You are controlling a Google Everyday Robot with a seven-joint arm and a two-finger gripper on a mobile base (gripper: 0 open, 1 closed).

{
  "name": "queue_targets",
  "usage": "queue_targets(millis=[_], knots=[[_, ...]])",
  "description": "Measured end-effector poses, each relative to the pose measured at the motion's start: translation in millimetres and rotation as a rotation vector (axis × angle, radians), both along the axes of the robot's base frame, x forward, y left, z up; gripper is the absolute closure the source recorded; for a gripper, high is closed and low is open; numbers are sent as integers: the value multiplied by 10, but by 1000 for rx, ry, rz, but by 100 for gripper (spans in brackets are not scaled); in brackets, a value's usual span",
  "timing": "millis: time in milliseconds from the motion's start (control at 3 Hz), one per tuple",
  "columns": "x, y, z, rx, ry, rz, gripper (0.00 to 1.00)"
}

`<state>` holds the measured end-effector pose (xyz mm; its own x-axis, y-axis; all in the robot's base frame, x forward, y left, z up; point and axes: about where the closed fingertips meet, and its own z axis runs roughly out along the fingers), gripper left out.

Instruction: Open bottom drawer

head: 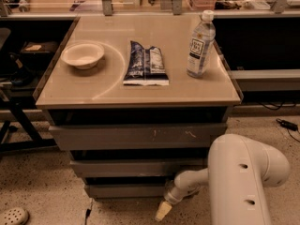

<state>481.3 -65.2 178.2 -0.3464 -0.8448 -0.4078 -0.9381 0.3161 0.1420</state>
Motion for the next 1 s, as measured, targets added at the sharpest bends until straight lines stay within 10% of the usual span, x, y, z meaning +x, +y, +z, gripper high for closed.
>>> queue_targets(millis=[333,1000], knots=[[-49,6,37,5,14,0,0],[-906,-193,612,91,216,-47,0]])
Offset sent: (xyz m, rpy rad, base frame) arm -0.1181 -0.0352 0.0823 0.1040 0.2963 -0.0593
